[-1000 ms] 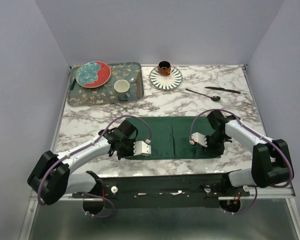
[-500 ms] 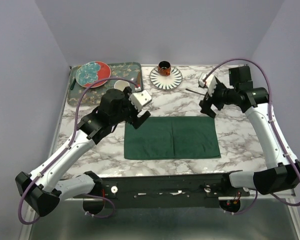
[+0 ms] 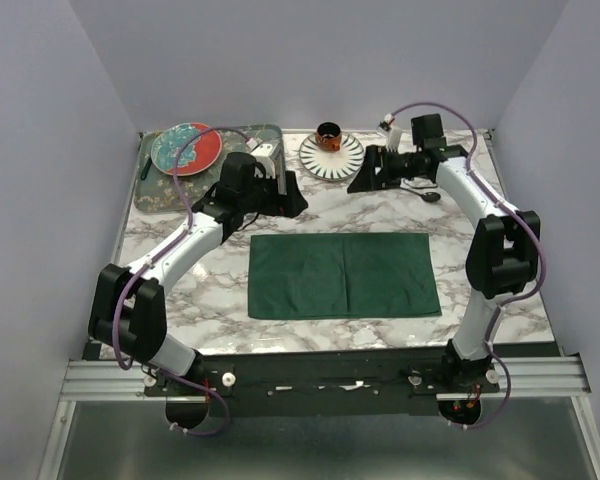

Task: Fold the napkin into a case and place the utensils inside
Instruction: Smooth out the rectangle-folded napkin at the center of the board.

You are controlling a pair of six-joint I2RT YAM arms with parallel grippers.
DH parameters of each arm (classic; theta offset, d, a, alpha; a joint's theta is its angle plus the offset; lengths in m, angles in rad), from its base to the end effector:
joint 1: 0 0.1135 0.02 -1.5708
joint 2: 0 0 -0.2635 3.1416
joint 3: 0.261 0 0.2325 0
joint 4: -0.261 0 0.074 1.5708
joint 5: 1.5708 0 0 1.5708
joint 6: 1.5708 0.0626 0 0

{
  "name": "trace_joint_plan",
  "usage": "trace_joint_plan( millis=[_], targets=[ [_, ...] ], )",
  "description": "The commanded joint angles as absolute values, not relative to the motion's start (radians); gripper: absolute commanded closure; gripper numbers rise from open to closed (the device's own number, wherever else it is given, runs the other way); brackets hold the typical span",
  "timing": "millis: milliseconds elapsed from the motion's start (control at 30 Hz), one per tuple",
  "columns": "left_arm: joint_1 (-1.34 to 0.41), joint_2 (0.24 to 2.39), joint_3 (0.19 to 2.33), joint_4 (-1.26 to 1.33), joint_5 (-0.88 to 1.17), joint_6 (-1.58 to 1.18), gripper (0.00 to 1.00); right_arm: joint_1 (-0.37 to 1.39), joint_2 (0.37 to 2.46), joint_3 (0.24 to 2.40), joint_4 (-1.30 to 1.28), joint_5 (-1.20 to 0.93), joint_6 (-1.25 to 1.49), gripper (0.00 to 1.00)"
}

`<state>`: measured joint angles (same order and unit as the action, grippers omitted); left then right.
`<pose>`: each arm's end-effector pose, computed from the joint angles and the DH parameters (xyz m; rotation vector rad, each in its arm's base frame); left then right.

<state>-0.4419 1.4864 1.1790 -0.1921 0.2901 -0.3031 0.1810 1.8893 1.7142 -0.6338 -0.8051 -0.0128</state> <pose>0.3066 -0.1649 0.3011 0.3316 2.1098 -0.7491 0.4003 0.1191 0.2988 -0.6011 2.2078 1.0329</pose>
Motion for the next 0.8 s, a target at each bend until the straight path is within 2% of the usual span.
trace_joint_plan(
  millis=[0,333,500,767],
  targets=[
    [-0.422,1.511,1.005,0.238,0.429,-0.679,0.01,0.181,1.873,1.527,-0.367,-0.925,0.328,0.00],
    [-0.405,1.640,0.792,0.541,0.400,-0.850,0.01,0.218,1.948,1.289,-0.092,-0.937,0.564,0.00],
    [-0.391,1.723,0.749,0.705,0.406,-0.914,0.01,0.264,2.000,1.298,-0.058,-0.936,0.574,0.00],
    [-0.354,1.824,0.724,0.830,0.416,-0.966,0.01,0.278,2.094,1.325,-0.054,-0.948,0.563,0.00]
  ],
)
